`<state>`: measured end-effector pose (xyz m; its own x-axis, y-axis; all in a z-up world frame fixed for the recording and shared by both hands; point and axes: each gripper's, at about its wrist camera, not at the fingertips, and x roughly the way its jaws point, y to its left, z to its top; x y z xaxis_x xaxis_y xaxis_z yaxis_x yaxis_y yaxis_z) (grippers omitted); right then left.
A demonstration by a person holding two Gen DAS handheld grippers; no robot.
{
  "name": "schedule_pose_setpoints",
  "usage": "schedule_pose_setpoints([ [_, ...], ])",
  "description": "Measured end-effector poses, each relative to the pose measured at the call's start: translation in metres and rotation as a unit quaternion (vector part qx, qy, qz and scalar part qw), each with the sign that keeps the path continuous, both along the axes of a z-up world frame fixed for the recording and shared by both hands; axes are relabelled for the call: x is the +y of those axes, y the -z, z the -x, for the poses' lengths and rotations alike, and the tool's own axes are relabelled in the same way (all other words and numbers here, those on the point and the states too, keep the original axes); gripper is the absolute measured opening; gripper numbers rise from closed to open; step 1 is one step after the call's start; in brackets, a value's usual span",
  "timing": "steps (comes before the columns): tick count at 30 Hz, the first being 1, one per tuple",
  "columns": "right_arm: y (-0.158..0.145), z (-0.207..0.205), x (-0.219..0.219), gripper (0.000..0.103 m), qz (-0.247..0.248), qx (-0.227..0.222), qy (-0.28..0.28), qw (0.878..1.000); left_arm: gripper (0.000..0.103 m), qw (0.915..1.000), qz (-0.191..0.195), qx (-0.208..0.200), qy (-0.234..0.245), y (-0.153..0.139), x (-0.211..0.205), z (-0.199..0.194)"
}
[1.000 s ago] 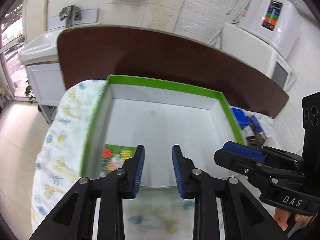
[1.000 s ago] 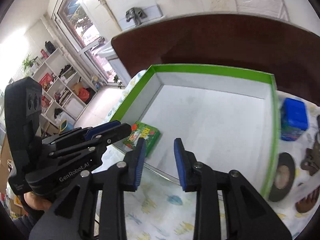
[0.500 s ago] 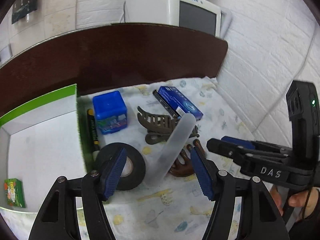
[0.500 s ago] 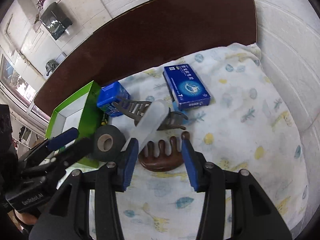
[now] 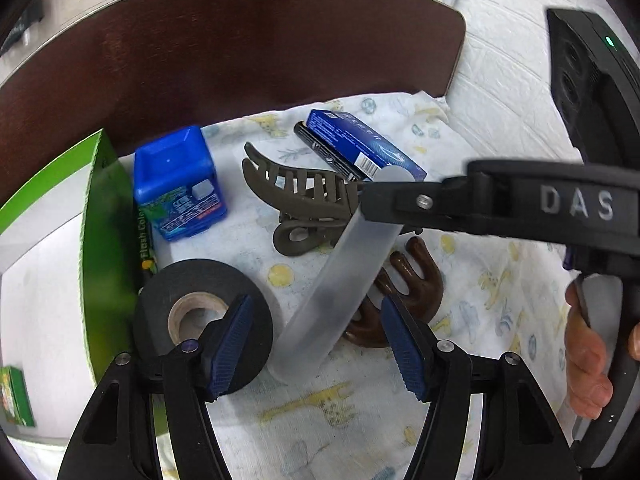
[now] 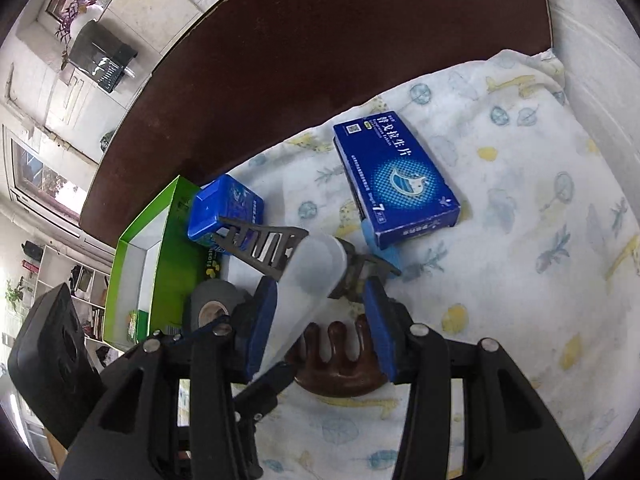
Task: Organize rigid objects
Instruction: 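Grasp the frosted plastic comb case with the right gripper, then carry the comb case into the white box and release it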
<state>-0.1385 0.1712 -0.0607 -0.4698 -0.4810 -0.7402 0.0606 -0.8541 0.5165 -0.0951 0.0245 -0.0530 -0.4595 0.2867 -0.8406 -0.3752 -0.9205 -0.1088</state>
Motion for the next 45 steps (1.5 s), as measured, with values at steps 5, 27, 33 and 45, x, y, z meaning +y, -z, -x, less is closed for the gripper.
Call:
schedule_pose_setpoints([
  [5, 0.001, 0.007, -0.007, 0.045, -0.010, -0.009, 0.007, 1.000, 0.045, 0.9999, -0.005, -0.003, 0.014, 0.003, 0.004, 0.003],
  [27, -0.059, -0.024, -0.012, 0.011, 0.074, 0.045, -0.033, 0.996, 0.029, 0.9979, -0.041, 0.021, 0.045, -0.051, -0.017, -0.023],
  [33, -0.093, -0.019, -0.073, 0.011, 0.105, 0.080, -0.099, 0.986, 0.029, 0.9981, -0.015, 0.059, -0.007, -0.088, -0.079, -0.032],
  [45, -0.055, -0.002, -0.206, 0.014, 0.085, 0.027, -0.179, 0.980, 0.029, 0.9960, 0.016, 0.002, -0.088, -0.055, -0.179, -0.034],
])
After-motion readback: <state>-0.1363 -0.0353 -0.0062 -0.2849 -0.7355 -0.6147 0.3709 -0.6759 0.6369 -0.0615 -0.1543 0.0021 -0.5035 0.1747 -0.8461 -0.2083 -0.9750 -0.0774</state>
